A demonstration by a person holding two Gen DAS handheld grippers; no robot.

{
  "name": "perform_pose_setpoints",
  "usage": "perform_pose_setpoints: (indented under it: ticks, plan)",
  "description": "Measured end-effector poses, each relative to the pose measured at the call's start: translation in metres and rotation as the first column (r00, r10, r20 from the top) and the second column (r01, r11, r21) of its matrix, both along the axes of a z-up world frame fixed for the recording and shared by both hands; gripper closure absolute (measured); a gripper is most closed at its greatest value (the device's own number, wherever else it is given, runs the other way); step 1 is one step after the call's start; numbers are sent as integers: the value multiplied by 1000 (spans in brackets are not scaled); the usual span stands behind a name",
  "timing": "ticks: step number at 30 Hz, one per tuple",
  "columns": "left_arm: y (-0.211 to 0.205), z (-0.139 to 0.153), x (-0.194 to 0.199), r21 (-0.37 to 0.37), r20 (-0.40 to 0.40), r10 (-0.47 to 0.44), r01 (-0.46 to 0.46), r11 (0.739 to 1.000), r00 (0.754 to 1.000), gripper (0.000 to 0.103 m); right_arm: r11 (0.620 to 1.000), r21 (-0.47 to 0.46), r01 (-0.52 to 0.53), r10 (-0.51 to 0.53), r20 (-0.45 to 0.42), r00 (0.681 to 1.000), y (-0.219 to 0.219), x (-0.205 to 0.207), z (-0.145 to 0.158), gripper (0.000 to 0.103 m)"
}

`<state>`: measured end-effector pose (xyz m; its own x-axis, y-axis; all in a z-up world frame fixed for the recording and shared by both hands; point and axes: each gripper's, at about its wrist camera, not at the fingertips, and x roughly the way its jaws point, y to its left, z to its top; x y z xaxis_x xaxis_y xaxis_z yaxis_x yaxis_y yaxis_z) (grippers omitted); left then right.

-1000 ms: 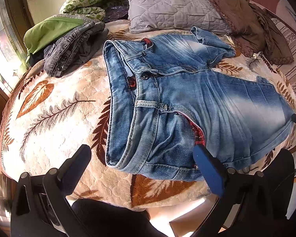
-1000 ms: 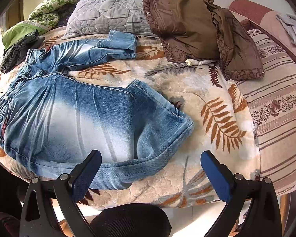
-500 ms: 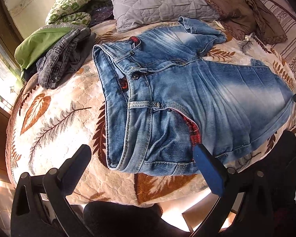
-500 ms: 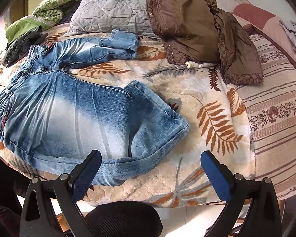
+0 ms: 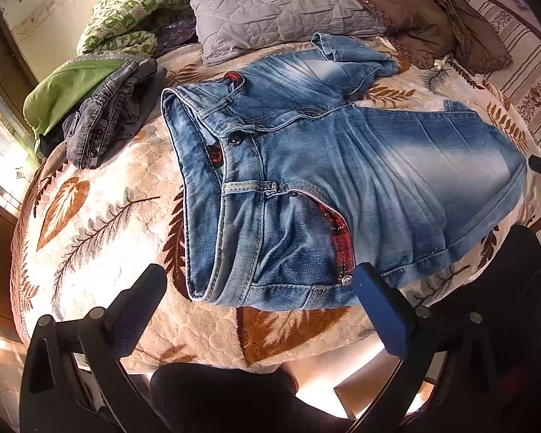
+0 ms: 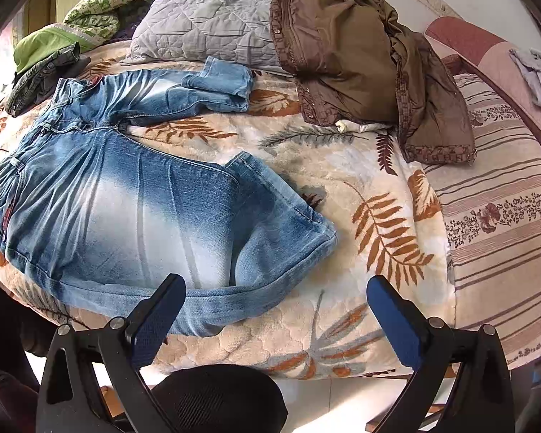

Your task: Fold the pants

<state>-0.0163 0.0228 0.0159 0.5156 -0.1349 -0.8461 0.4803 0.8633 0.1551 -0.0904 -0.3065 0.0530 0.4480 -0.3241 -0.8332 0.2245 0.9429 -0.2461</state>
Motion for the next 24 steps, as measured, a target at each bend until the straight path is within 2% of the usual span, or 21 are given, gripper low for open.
perform_pose_setpoints:
  ticks: [12, 18, 24]
  plan:
    - [-3, 1, -8, -11, -2, -18, 18, 1000, 1000, 0, 1000, 9, 29, -29, 19, 999, -4, -8, 5, 2]
    - [1, 0, -4, -70, -57, 8, -12, 997, 998, 0, 999, 24, 32, -32, 16, 999, -5, -10, 3, 2]
    - [-5, 1, 4, -76, -99, 23, -31, 997, 995, 0, 998, 61, 25, -26, 21, 999, -6, -10, 0, 2]
